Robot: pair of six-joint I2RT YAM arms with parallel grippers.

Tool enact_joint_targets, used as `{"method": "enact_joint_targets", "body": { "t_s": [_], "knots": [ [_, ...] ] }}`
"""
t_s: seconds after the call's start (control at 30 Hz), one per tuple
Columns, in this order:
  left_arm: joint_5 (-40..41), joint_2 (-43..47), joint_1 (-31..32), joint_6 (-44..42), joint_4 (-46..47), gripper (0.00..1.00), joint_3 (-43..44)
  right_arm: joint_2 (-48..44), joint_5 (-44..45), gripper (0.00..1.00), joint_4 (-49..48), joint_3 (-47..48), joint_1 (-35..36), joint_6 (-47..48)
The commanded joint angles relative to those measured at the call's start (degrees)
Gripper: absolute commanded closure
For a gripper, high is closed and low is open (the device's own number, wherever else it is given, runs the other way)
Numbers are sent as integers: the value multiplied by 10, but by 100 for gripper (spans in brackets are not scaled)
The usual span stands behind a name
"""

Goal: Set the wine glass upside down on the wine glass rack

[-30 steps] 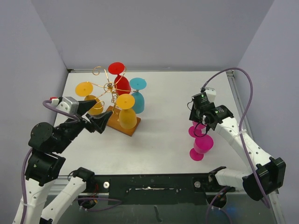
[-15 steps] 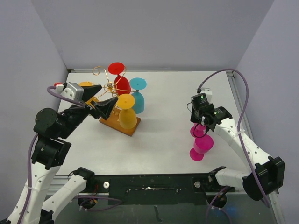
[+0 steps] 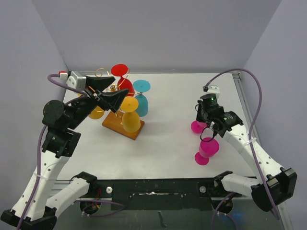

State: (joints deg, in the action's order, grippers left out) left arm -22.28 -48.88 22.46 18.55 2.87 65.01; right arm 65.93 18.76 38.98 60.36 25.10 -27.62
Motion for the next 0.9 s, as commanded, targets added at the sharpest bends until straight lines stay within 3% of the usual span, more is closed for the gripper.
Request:
{"method": "enact_joint_targets", "body": {
  "t_s": [0.0,0.3,0.53,0.67,0.87],
  "knots": [
    [-10,-27,3,94,97,21,33,-45,-8,100,-93,42,-3,20],
    [-30,-105,30,237,205,21,47,-122,-48,100,-275,21,0,6],
    [132,-146,104,329,202,21,61,-159,-84,100,-407,4,1,-7],
    [237,-162,166,316,154,21,90,-174,-105,100,-478,-10,1,-14],
    [293,-179,199,364,162,21,97,-185,-150,100,-580,-29,1,-34]
  ]
}}
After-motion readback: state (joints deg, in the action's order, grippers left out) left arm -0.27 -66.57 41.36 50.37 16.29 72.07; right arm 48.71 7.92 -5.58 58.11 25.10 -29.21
